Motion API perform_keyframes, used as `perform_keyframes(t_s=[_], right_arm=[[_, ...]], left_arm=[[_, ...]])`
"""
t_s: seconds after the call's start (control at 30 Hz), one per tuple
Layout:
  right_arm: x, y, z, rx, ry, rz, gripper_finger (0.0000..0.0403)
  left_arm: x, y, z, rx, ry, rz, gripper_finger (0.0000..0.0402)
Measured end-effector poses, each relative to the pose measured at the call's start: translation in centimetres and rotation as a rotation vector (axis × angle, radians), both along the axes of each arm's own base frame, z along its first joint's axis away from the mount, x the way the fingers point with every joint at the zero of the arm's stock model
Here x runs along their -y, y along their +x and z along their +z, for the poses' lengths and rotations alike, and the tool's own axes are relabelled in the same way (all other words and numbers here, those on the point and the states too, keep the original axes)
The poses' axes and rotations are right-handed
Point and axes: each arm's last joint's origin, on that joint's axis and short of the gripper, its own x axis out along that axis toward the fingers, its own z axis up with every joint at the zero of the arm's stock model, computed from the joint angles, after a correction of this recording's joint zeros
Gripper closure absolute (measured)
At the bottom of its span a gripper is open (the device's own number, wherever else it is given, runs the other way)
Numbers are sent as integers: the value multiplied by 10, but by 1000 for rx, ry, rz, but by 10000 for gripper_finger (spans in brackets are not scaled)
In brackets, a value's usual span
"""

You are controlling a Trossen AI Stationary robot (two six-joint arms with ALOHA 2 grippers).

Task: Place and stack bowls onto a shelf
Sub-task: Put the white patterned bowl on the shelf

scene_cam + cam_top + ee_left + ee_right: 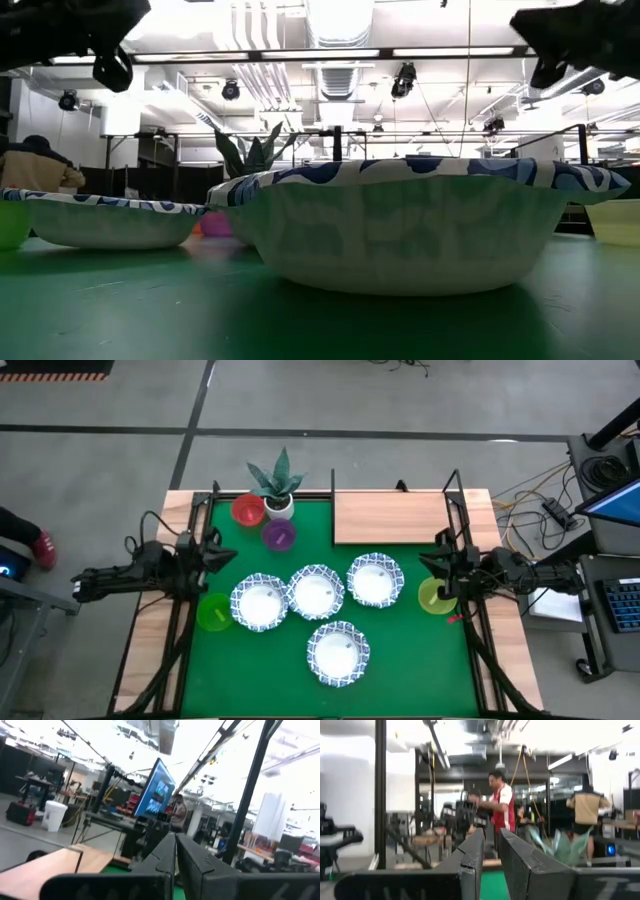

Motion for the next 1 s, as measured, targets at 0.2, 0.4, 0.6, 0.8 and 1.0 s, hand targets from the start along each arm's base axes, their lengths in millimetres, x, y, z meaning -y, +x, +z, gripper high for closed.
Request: perform_keyframes(t_s=[0.2, 0.4, 0.6, 0.8, 1.0], right_arm=[[0, 0, 14, 61, 1, 9, 351], [-1, 8, 43, -36, -5, 35, 351], [-2, 21, 72, -246, 42, 52, 351], [-9, 43, 76, -475, 77, 105, 351], [-17, 55, 77, -530, 144, 123, 351]], left_arm=[[0, 0, 3, 33, -27, -12, 402], [-1, 10, 3, 19, -101, -39, 402], [-3, 24, 0, -22, -182, -42, 402], [-4, 39, -4, -68, -204, -37, 402], [-4, 61, 14, -175, -124, -64, 402]])
